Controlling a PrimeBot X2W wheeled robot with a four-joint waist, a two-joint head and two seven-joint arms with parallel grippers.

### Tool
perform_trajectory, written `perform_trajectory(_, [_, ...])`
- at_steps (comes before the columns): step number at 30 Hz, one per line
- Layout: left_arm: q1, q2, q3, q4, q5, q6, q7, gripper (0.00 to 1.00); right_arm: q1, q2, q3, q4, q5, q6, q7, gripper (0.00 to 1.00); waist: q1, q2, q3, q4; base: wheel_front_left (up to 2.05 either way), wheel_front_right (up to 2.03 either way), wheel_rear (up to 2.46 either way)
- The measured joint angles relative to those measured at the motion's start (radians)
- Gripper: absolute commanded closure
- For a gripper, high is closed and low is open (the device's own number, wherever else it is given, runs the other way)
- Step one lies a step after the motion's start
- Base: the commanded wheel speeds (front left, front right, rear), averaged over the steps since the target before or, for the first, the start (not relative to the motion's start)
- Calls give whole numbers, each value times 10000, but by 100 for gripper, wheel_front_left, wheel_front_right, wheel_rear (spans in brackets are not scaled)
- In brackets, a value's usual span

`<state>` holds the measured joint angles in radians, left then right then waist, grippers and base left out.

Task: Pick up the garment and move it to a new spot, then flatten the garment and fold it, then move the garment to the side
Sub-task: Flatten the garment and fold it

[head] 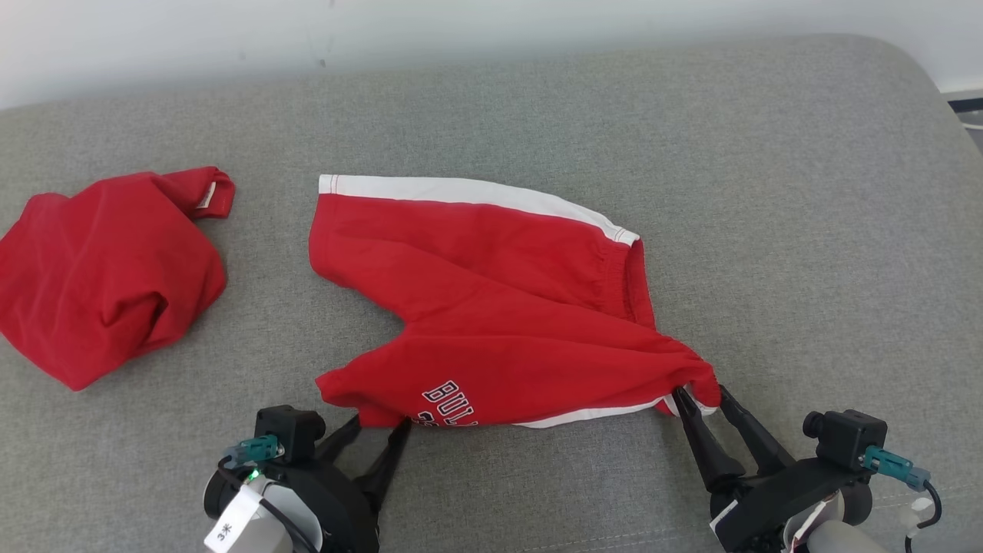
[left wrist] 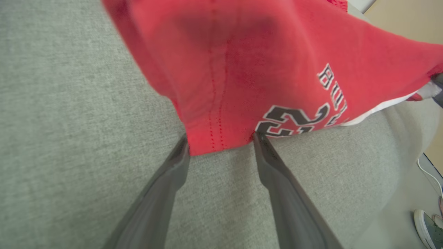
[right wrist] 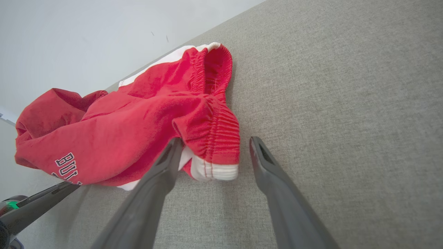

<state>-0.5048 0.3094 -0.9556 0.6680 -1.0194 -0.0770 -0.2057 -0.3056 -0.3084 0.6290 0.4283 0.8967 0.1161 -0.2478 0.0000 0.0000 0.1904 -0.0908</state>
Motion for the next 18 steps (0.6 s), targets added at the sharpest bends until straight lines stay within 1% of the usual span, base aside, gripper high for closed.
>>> perform_trajectory(1, [-17,-4,4,29,0,-36,-8,55,-6,0,-2,13,0,0,-2,0,0,0,-6,-5,0,0,0])
perform_trajectory(2, [-16,-10,-4,61,0,-38,-50,73,-9,2,-2,29,0,0,-2,0,0,0,-13,-9,0,0,0])
perform_trajectory(3, [-16,-12,-15,82,2,-61,-73,95,-10,4,-2,46,0,2,-2,0,0,0,-21,-13,0,0,0])
perform_trajectory(4, [-13,-12,-38,94,2,-132,-77,100,-11,8,-4,59,0,17,-2,0,0,0,-29,-15,0,0,0])
perform_trajectory(12, [12,50,-173,-48,211,-299,-263,100,-10,17,-63,217,0,33,-4,0,0,0,-134,27,0,0,0])
perform_trajectory(13, [14,82,-176,-127,232,-305,-263,100,-6,6,-86,236,0,33,-4,29,0,0,-163,43,0,0,0])
perform_trajectory(14, [24,127,-171,-257,259,-336,-267,100,1,-13,-119,244,2,38,-6,53,0,0,-196,63,0,0,0])
perform_trajectory(15, [35,184,-144,-389,267,-384,-316,100,8,-29,-150,245,2,42,-8,83,0,0,-234,86,0,0,0])
perform_trajectory(16, [55,253,-84,-539,267,-384,-357,100,19,-52,-171,245,4,42,-12,100,0,0,-273,112,0,0,0])
perform_trajectory(18, [66,462,96,-838,282,-385,-384,100,72,-100,-213,244,12,42,-13,100,0,0,-361,170,0,0,0])
